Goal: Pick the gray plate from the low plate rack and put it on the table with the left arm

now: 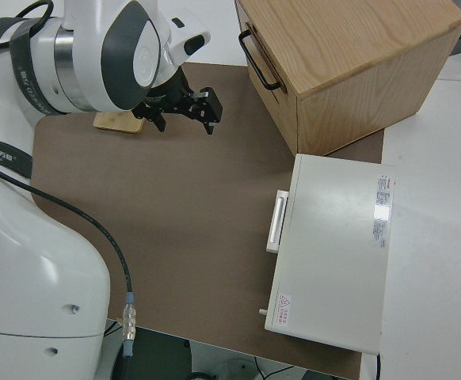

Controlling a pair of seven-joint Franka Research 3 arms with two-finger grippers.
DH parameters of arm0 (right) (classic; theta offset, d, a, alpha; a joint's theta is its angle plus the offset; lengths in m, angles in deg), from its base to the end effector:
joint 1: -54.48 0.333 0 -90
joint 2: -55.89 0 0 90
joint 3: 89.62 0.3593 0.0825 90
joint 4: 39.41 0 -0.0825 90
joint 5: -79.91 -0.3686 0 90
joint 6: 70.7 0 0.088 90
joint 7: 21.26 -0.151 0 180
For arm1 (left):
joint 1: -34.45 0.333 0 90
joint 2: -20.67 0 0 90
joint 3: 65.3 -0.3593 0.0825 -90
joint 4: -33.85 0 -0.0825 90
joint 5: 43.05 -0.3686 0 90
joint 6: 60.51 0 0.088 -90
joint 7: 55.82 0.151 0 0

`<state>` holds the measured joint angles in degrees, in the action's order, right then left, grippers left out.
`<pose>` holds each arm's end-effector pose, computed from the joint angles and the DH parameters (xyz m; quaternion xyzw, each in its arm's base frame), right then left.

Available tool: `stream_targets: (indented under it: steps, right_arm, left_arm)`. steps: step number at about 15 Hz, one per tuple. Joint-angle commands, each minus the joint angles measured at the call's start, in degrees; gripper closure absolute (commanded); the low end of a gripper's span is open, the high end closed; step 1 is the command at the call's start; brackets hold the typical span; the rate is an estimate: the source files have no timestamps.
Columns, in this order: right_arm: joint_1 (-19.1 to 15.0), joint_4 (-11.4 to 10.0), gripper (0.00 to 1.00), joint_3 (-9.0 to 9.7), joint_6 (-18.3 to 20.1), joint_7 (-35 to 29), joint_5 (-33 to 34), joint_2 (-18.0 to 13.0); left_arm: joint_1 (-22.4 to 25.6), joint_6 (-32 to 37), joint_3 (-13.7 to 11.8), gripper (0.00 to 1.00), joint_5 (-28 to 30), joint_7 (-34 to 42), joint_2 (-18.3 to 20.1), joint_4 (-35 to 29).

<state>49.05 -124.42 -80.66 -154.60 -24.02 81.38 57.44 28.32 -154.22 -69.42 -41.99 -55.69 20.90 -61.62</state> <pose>0.5353 0.0276 0.6397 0.9997 0.0057 -0.0224 0.0119 0.5392 -0.0215 0.5878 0.9997 -0.0180 -0.0135 0.0091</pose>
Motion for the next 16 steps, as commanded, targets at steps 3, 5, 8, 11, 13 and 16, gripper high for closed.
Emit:
stream_targets:
  steps: [3,5,8,11,13,16]
  right_arm:
    - [0.41,0.37,0.017,-0.34,0.05,-0.14,-0.15,0.02]
    - [0.41,0.37,0.017,-0.34,0.14,-0.22,-0.15,0.02]
    - [0.41,0.37,0.017,-0.34,0.05,-0.22,-0.15,0.02]
    - [0.41,0.37,0.017,-0.34,0.14,-0.22,-0.15,0.02]
    - [0.41,0.37,0.017,-0.34,0.05,-0.22,-0.15,0.02]
    - [0.41,0.37,0.017,-0.34,0.05,-0.22,-0.15,0.02]
  left_arm:
    - [0.5,1.17,-1.86,0.0,-1.06,0.92,2.14,-0.42]
    - [0.5,1.43,-1.86,0.0,-1.06,0.92,2.14,-0.51]
    - [0.41,1.96,-1.86,0.0,-1.06,1.01,2.23,-0.51]
    - [0.33,2.13,-1.86,0.0,-1.06,1.01,2.23,-0.51]
    - [0.33,2.13,-1.86,0.0,-1.06,1.01,2.23,-0.6]
    - [0.41,3.1,-1.86,0.0,-1.06,1.62,2.67,-0.6]
